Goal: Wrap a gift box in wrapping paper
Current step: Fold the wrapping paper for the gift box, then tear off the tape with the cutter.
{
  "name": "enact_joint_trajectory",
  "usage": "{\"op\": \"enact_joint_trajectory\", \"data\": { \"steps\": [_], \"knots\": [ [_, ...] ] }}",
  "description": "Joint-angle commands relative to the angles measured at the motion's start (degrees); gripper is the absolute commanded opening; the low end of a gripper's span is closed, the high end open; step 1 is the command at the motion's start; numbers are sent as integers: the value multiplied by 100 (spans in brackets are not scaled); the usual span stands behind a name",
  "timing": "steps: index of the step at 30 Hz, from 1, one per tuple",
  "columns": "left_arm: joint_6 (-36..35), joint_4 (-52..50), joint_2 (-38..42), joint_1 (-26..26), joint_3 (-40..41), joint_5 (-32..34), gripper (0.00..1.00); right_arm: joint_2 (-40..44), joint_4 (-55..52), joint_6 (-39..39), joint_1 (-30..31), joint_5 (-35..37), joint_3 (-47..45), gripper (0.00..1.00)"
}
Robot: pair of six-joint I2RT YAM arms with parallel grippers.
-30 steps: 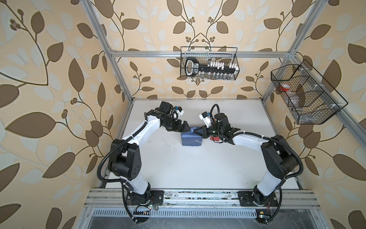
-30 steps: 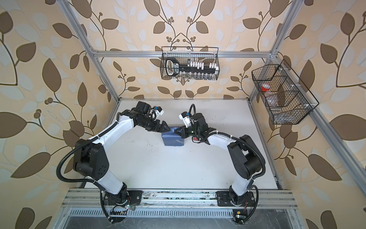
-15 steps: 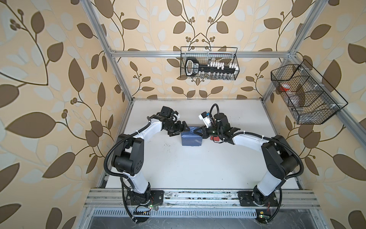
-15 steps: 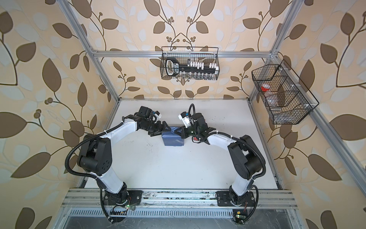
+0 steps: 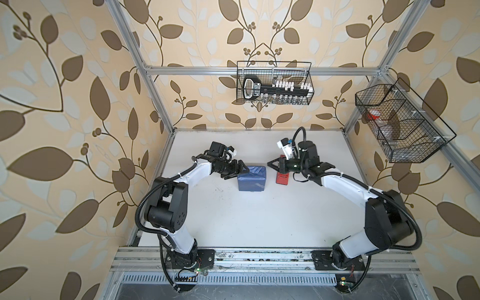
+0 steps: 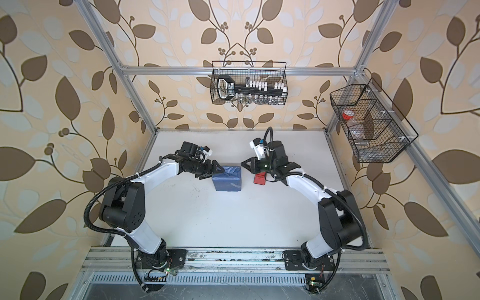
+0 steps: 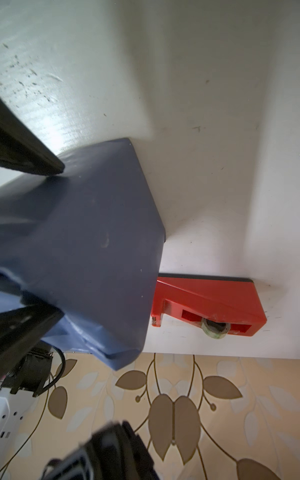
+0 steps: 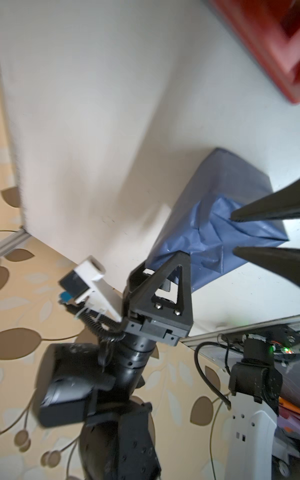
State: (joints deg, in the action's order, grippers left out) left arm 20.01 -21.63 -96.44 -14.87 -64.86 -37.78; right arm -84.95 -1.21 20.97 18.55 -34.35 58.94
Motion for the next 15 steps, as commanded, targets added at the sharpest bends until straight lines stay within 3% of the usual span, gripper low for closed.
{"op": "enact_joint_trajectory", "data": {
  "steps": [1,3,4,5,7,11,13,15],
  "knots": [
    [-101,-633,-138,55,372,535,78,675,-858,-215,-603,282,28,34],
    [-70,-567,-130,59,386,535,78,1100,-890,-326,-1126,213,-312,44],
    [-68,-582,-122,63,371,527,78,1267,-838,-308,-1358,128,-472,79],
    [-87,-609,-108,72,345,517,78,1419,-681,-136,-1640,18,-749,100],
    [-108,-626,-112,81,333,548,78,1680,-339,562,-2046,-114,-1287,100],
    [41,-514,-147,81,401,517,75,1671,923,1965,-2157,-367,-2032,100],
    [-17,-593,-146,81,343,526,75,1264,204,1934,-2149,-287,-1614,100],
    [-23,-549,-173,89,372,552,74,884,-613,1314,-1963,-66,-1154,100]
  ]
}}
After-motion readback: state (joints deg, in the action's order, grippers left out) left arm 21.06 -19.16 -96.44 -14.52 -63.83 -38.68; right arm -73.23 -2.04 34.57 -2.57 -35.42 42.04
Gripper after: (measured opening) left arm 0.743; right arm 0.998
